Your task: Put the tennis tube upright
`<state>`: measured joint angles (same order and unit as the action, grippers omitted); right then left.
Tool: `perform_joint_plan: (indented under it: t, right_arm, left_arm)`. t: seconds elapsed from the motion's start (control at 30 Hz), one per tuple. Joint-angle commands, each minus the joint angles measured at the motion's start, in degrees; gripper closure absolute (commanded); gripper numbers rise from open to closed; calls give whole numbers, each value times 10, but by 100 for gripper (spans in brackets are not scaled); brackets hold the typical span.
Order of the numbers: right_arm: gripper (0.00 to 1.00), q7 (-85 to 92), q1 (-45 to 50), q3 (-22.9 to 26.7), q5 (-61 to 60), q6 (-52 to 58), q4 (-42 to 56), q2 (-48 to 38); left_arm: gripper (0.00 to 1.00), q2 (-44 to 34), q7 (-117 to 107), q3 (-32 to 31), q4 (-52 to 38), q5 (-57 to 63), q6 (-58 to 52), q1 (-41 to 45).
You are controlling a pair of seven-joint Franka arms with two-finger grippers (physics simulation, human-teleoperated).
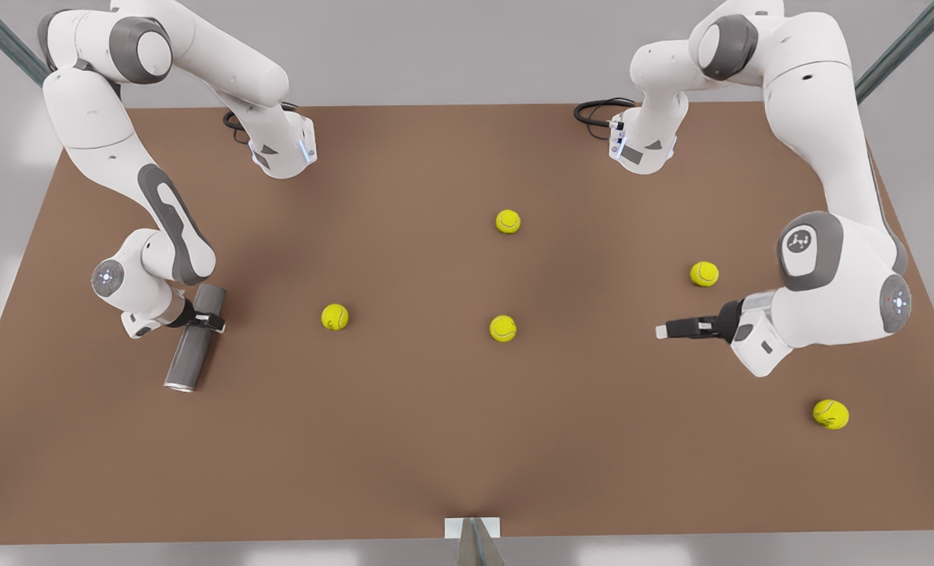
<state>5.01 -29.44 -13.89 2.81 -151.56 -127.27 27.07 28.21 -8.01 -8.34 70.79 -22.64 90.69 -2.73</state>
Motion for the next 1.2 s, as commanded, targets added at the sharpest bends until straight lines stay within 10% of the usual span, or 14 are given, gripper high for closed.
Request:
perform_joint_plan:
  t: [0.0,1.17]
  right_arm:
    - [20,0,1,0,0,0,-1,0]
    - [24,1,6,-21,1,37,-8,-63]
  left_arm:
    - [1,-2,0,0,0,1,-1,0]
    - [1,-10,-10,0,-10,-2,-6,0]
